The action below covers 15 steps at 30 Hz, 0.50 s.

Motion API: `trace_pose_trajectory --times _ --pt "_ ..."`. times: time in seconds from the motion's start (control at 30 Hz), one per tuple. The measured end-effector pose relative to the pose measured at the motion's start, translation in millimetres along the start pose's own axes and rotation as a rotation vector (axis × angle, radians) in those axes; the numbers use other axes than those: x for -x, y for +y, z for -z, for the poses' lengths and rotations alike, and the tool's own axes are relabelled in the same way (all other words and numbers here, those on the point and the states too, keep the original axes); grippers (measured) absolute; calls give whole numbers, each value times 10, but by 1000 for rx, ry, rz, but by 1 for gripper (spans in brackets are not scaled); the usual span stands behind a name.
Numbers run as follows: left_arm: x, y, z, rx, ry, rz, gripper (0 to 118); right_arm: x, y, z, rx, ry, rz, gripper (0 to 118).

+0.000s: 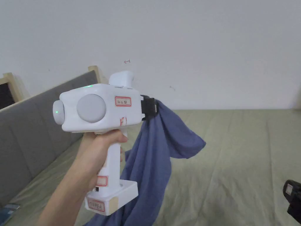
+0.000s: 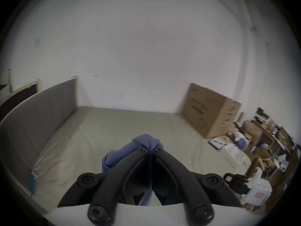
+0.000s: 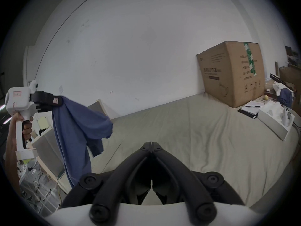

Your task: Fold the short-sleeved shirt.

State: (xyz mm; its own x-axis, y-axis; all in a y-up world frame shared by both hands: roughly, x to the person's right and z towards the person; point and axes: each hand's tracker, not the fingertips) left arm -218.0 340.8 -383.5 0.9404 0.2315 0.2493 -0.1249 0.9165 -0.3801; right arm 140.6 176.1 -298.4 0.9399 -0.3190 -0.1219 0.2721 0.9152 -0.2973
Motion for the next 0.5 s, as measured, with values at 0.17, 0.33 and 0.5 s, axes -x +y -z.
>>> trace_pose_trajectory --times 0.17,0.33,0.5 --pt "-576 -274 497 79 -184 21 0 -341 131 -236 -55 -102 31 0" --pt "-843 -1334 1370 365 -218 -56 0 -678 124 -350 -54 -179 87 0" --pt "-854 -2585 2017 676 -157 -51 0 -905 38 -417 -17 -226 106 0"
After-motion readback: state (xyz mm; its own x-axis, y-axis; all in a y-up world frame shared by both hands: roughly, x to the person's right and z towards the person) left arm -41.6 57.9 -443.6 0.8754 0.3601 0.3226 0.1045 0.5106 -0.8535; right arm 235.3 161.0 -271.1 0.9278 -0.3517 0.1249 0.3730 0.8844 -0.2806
